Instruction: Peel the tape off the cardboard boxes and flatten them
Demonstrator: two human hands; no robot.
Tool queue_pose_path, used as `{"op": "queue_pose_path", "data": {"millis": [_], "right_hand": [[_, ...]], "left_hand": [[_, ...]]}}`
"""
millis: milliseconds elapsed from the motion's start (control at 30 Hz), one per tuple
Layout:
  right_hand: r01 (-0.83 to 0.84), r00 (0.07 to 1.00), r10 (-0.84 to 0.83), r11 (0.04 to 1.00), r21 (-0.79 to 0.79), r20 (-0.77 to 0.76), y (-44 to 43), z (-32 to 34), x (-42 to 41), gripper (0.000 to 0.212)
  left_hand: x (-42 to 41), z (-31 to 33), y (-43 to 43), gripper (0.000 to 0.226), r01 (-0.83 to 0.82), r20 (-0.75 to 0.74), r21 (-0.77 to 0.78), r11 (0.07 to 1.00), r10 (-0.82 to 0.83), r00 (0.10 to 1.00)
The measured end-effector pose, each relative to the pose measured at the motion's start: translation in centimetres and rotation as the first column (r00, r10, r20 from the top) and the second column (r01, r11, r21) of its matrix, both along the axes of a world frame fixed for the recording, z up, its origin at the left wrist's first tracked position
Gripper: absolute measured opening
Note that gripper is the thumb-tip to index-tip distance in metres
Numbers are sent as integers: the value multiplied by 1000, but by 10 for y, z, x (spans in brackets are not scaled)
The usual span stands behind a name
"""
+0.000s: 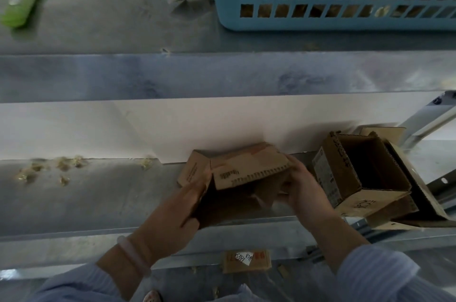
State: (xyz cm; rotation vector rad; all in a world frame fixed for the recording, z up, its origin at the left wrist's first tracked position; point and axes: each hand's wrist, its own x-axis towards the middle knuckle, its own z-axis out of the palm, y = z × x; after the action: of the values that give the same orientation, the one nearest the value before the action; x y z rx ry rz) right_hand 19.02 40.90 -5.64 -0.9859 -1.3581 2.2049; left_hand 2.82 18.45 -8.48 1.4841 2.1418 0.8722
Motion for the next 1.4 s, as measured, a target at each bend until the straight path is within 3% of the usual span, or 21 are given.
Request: {"op": "queue_pose_path", "data": {"millis": [100, 167, 233, 433, 567, 700, 900, 1033, 1133, 1267, 1333, 1400], "right_hand": [[-10, 994, 25, 991, -133, 111, 15, -5, 10, 51], [-126, 954, 138, 990, -61, 267, 21, -10, 16, 39], [-261, 877, 225, 965, 27, 425, 21, -19, 22, 32], [-315, 806, 210, 944, 100, 554, -6, -52, 21, 22], [-477, 722, 186, 831, 286, 666, -20, -60, 2, 28], [-574, 686, 79, 671, 470, 724, -23, -57, -18, 42], [-682, 592, 62, 571, 457, 804, -31, -63, -27, 57], [-784, 493, -32, 417, 460, 869, -30, -61, -27, 73], [-809, 486, -103, 322, 491, 868, -33, -63, -27, 87], [-793, 524, -64, 328, 513, 850, -36, -72, -24, 104], [-781, 547, -37, 336, 526, 836, -35, -76, -23, 104], [-736, 607, -39, 348, 581, 793, -28, -78, -27, 90]], "left_hand": [[3, -8, -5, 79, 143, -207, -65, 988, -154, 966], [6, -15, -8, 76, 208, -330, -105, 972, -231, 915], [12, -24, -10, 74, 243, -354, -158, 957, -285, 891], [16, -56, -6, 54, -6, -385, -180, 984, -65, 921], [7, -72, 5, 69, -124, -514, -266, 956, -32, 857], [-3, -73, 3, 73, -194, -518, -258, 946, 34, 855], [-9, -71, -4, 70, -245, -543, -174, 954, 115, 832], [-9, -70, 6, 82, -286, -548, -214, 934, 128, 827], [-10, -77, 7, 87, -267, -532, -273, 924, 86, 842], [-13, -81, 8, 90, -246, -535, -301, 921, 51, 844], [-15, -81, 9, 91, -243, -530, -309, 919, 45, 846], [-15, -82, 9, 90, -238, -525, -313, 919, 41, 850]]}}
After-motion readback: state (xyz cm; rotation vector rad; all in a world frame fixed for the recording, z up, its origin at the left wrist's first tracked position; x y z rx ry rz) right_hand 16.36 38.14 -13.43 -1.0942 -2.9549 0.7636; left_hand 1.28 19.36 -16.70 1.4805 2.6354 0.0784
